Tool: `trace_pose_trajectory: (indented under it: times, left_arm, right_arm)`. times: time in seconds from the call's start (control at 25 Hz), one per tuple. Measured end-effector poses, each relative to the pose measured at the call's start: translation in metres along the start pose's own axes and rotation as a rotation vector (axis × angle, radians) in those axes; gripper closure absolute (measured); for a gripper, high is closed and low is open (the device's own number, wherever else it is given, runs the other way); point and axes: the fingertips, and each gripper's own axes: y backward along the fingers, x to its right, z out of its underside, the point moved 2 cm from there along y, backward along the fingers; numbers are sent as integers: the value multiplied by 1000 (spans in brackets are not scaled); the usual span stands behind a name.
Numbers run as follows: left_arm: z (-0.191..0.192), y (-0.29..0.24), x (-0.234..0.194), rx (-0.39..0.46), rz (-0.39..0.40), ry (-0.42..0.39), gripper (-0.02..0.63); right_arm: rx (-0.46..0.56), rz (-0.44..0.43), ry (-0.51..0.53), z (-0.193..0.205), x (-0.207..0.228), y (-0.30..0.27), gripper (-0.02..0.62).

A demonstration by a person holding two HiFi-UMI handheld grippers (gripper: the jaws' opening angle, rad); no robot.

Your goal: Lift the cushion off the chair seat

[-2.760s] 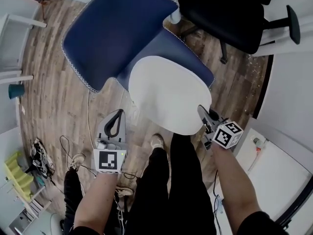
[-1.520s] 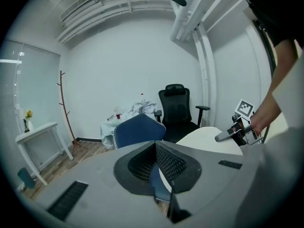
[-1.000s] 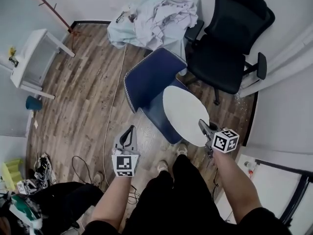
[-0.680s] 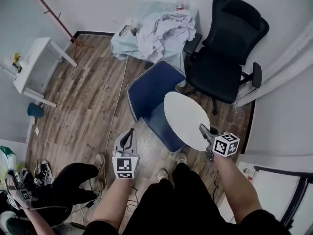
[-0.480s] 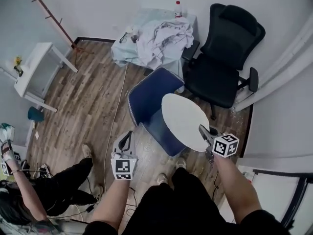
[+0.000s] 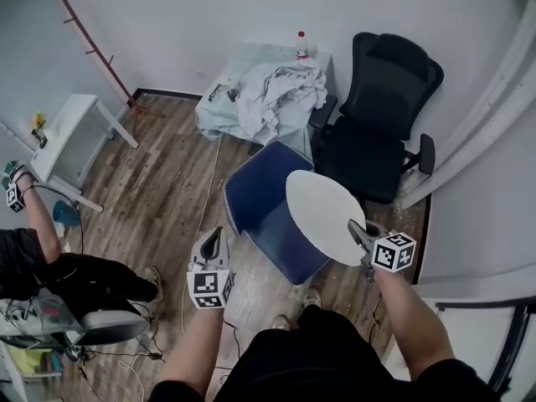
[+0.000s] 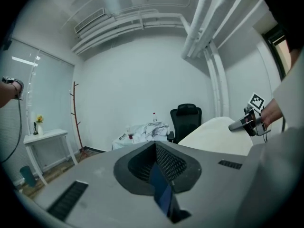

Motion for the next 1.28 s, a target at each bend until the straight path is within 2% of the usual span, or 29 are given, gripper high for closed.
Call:
trace_pose_trajectory:
  times: [0.08, 0.44, 0.8, 1.28]
  left_arm:
    - [-14, -2, -4, 18, -3, 5, 601]
    - [-62, -1, -21, 90, -21, -70, 601]
    - [-106, -9, -36, 152, -40, -87, 601]
    - [-160, -19, -46, 211, -31, -125, 601]
  right_arm:
    - [17, 4, 1, -10, 1, 3, 557]
    - [82, -4, 33, -56, -4, 14, 557]
    - [159, -44, 57, -107, -11, 16, 557]
    - [232, -55, 157, -173, -26, 8, 557]
